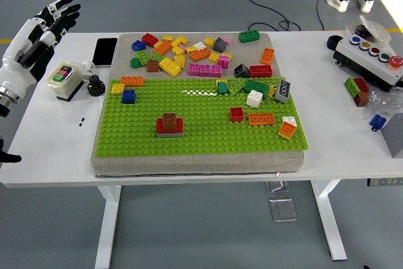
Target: Pick up the brick,pile it on top of brick,press brick,pick up the brick,pile it on top of brick,press brick
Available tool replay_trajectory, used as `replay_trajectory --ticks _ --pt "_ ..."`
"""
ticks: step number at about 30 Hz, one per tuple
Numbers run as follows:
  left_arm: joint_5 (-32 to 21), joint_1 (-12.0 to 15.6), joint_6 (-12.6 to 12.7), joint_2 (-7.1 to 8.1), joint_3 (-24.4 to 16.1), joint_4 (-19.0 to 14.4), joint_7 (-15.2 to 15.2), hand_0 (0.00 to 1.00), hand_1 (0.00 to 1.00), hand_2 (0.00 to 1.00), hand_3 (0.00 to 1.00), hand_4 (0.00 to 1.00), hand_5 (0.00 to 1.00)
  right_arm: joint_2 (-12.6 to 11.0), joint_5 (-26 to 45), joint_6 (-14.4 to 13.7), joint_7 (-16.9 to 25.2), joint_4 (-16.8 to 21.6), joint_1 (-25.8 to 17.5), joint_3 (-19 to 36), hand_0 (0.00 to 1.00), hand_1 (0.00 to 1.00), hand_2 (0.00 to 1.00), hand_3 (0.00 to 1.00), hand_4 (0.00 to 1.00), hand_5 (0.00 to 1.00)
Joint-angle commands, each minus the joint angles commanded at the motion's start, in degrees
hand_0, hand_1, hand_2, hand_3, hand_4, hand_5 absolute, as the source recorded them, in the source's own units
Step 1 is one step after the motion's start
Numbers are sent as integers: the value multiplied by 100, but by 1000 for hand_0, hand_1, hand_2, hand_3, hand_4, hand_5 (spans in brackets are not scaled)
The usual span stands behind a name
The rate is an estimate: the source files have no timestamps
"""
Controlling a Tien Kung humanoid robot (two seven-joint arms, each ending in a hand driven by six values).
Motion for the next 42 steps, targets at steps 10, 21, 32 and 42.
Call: replay_trajectory --ticks 10,21,32,42 --pt "36 -3 24 35 75 -5 -8 998 957 916 947 933 704 36 -69 -2 -6 0 -49 8 752 675 722 719 998 639" --pt "53 -15 21 82 106 2 1 998 952 914 944 923 690 69 -132 53 -14 0 -115 22 751 674 722 715 998 636" --pt "39 -129 18 73 133 77 18 998 948 907 941 912 682 58 -122 25 8 0 -97 124 751 675 721 713 998 636" --pt "32 -211 9 51 128 144 17 998 946 905 938 900 672 34 -61 57 48 0 -118 188 752 675 721 714 998 636"
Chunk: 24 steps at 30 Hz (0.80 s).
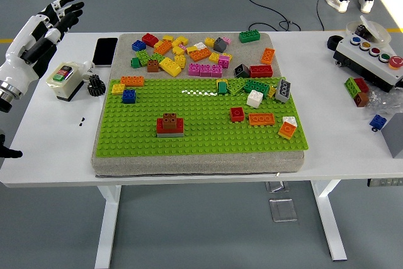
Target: Pick up the brick,pile it on top of brick,press brick,pick up the brick,pile it on top of brick,press brick
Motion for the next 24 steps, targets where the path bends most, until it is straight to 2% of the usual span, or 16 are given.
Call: replay_trajectory --ticks 8,24 --pt "-34 -68 -8 -68 -23 92 2 998 945 904 937 895 668 -79 158 -96 50 0 -59 116 752 675 721 714 998 636" --pt "-51 -164 -45 -20 -1 210 -5 998 941 898 934 889 669 -106 257 -160 109 0 11 186 752 676 721 713 998 637"
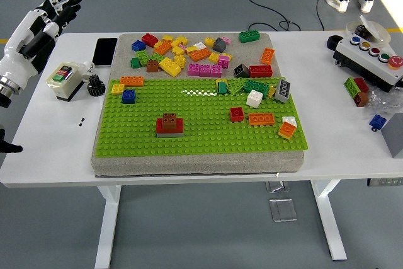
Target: Pick up the brick,pile it on top of brick,press brick,pick up the brick,pile it on top of brick,press brick
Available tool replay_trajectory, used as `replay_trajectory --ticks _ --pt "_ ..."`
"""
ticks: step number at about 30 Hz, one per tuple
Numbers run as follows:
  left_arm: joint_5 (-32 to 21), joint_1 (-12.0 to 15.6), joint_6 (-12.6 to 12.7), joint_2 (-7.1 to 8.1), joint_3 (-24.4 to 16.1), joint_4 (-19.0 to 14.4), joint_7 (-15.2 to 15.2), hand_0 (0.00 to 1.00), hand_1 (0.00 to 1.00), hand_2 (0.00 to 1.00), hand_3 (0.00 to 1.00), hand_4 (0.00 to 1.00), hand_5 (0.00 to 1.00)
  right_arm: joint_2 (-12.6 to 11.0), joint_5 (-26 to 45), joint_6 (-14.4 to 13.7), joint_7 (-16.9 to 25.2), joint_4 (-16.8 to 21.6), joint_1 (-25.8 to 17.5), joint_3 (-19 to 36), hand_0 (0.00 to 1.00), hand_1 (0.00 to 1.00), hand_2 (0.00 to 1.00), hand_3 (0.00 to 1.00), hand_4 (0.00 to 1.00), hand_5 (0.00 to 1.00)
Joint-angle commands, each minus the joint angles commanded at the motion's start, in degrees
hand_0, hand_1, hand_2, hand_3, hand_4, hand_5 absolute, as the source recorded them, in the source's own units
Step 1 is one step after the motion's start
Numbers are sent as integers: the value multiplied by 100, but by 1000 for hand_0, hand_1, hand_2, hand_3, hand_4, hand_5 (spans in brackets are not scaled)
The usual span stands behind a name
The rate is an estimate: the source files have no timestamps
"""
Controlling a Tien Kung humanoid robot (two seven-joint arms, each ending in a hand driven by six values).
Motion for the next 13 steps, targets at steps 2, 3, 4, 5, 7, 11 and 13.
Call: replay_trajectory --ticks 2,3,4,5,7,11,13 --pt "3 -7 -2 3 7 10 -3 998 941 898 934 889 669 -2 4 3 2 0 3 -5 752 676 721 713 998 637" --pt "5 -12 -5 4 11 19 -4 998 941 898 934 889 669 -3 4 3 3 0 5 -3 752 676 721 713 998 637" --pt "5 -15 -6 5 13 25 -4 998 941 898 934 889 669 -3 5 4 3 0 6 -2 752 676 721 713 998 637" --pt "7 -17 -8 5 16 28 -5 998 941 898 934 889 669 -5 6 6 3 0 7 -6 752 676 721 713 998 637" --pt "11 -23 -14 3 22 33 -4 998 940 899 933 885 665 -7 10 9 2 0 8 -14 752 676 722 711 998 637" --pt "16 -30 -23 -3 35 41 -3 998 940 899 933 885 665 -12 18 12 4 0 3 -32 752 676 722 711 998 637" --pt "18 -36 -23 -6 38 48 -1 998 940 899 933 885 665 -18 30 16 -2 0 -1 -64 752 676 722 711 998 637"
